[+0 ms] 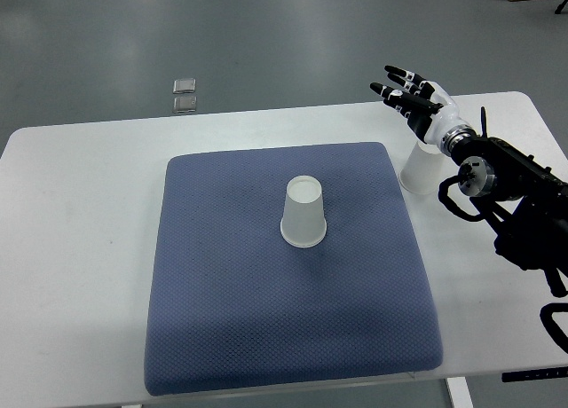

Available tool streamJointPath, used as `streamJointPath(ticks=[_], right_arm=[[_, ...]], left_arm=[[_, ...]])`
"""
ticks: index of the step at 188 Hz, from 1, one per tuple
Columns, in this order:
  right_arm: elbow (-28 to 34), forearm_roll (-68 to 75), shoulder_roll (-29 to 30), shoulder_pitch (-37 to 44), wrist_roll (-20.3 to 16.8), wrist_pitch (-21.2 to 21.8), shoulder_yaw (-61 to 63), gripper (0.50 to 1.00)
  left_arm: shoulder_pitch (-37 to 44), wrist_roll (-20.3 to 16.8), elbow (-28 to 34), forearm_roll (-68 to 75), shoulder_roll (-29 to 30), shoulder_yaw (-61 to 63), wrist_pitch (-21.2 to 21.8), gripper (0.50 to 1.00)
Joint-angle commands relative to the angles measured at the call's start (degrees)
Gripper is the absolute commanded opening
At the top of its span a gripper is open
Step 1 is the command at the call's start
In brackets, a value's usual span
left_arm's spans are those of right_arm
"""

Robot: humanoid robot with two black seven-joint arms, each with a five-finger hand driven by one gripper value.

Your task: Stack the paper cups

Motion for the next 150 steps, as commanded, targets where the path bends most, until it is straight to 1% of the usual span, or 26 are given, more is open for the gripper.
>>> streamJointPath(ticks=[1,49,150], right_arm=[[-0.08,0.14,-0.01,0.0,0.0,0.33,-0.07,0.915],[-0.08,0.31,-0.36,0.0,-0.09,1.03,-0.07,0.915],[0.0,0.49,-0.1,0.09,0.09,0.68,0.1,0.913]], left_arm=[[0.01,-0.01,-0.02,0.0,0.0,0.09,-0.01,1.0],[0.01,-0.01,-0.28,0.0,0.0,0.09,-0.18,1.0],[0.01,-0.01,-0.2,0.0,0.0,0.09,-0.18,1.0]])
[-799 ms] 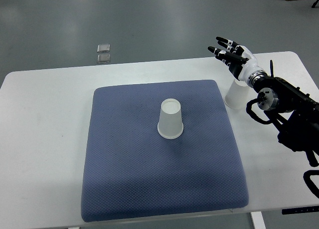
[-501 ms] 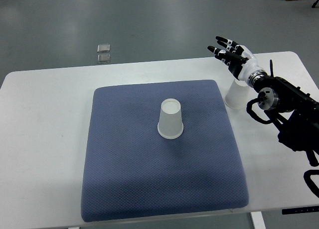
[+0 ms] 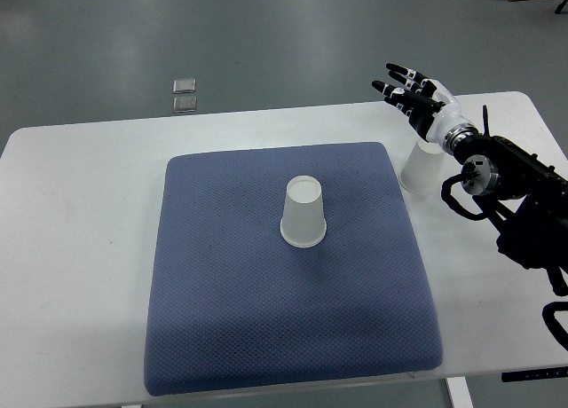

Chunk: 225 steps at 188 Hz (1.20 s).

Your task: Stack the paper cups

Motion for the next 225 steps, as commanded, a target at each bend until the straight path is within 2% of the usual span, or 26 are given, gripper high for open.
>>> streamJointPath(ticks=[1,140,173,225], right_arm=[[0.0,0.01,0.24,-0.01,0.06,-0.24,0.01,0.913],[0.26,-0.6,-0.73,1.92,-0.02,0.11,-0.61,0.913],[0.35,-1.13,-2.31,2.1,-0.11,1.61,-1.31,0.913],[0.53,-17.21,-4.16,2.1,-0.02,4.07,-1.4,0.913]], left_arm=[[0.0,0.01,-0.01,0.0,0.0,0.01,-0.06,1.0],[0.0,0.01,-0.01,0.0,0.0,0.01,0.03,1.0],[0.0,0.01,-0.01,0.0,0.0,-0.08,-0.06,1.0],[-0.09,0.01,-0.01,0.0,0.0,0.01,0.03,1.0]])
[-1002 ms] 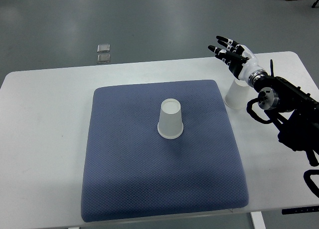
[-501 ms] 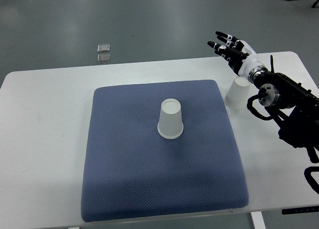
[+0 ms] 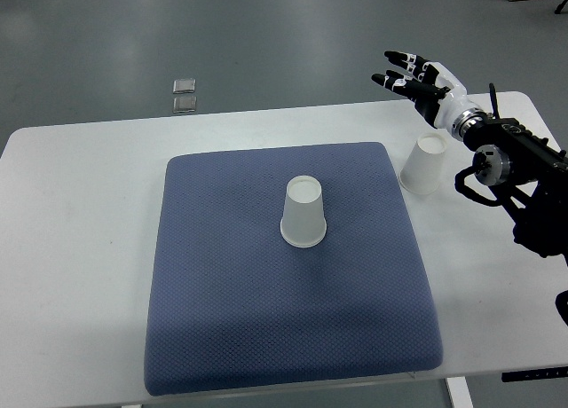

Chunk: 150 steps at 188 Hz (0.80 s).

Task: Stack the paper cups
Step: 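Raise the right hand and move it over the second white cup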

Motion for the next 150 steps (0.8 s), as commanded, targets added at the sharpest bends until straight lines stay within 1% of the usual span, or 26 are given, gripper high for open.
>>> streamJointPath(ticks=[1,33,56,68,85,116,150], right_arm=[[0.02,-7.53,-1.08,0.01,0.09,0.51,0.08,0.913],[0.46,-19.74,-3.54,0.28,0.79,2.79,0.0,0.913],[0.73,-30.82,-6.0,0.54,0.79,3.32,-0.97,0.913],[0.73,-35.92,-6.53,1.16,0.79,3.32,-1.67,0.913],[0.81,-42.86,-7.06,1.6,0.88,4.46,-2.55,0.913],[1.96,-51.39,-8.11,2.21,0.79,6.84,-4.04,0.913],[2.31,-55.96,-8.99,2.74,0.79,6.92,-7.65,0.913]], left_arm=[[0.0,-0.01,0.0,0.0,0.0,0.03,-0.06,1.0],[-0.09,-0.01,0.0,0.0,0.0,-0.06,0.02,1.0],[0.0,-0.01,0.0,0.0,0.0,0.02,0.02,1.0],[0.0,-0.01,0.0,0.0,0.0,0.03,0.02,1.0],[0.0,-0.01,0.0,0.0,0.0,0.03,-0.06,1.0],[0.0,-0.01,0.0,0.0,0.0,0.03,0.02,1.0],[0.0,-0.01,0.0,0.0,0.0,-0.06,0.02,1.0]])
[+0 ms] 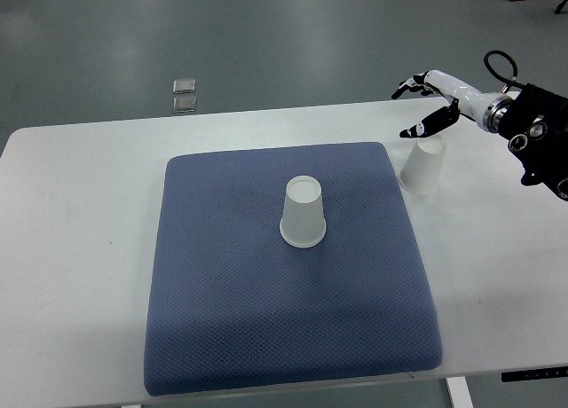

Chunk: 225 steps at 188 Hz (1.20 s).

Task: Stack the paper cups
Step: 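Raise the right hand and move it over the second white cup, then lower the right hand and close its fingers around the cup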

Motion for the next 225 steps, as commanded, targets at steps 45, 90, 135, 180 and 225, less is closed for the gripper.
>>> streamJointPath(ticks=[45,90,135,180,225], right_arm=[[0.17,-6.38,-0.88,0.44,-0.04,-0.4,-5.65,0.913],[-0.62,-11.91,-0.88,0.53,-0.04,-2.86,-7.23,0.911],[-1.15,-15.26,-0.7,0.44,-0.04,-3.66,-7.67,0.911],[-2.56,-15.96,-0.97,0.53,-0.04,-4.71,-11.28,0.911],[-3.43,-17.54,-0.61,0.53,-0.04,-5.59,-11.36,0.911]], left_arm=[[0.01,0.01,-0.01,0.0,0.0,-0.06,-0.07,1.0],[0.01,0.01,-0.01,0.0,0.0,0.02,-0.07,1.0],[-0.08,0.01,-0.01,0.0,0.0,0.02,0.01,1.0],[0.01,0.01,-0.01,0.0,0.0,-0.06,0.01,1.0],[0.01,0.01,-0.01,0.0,0.0,0.02,0.01,1.0]])
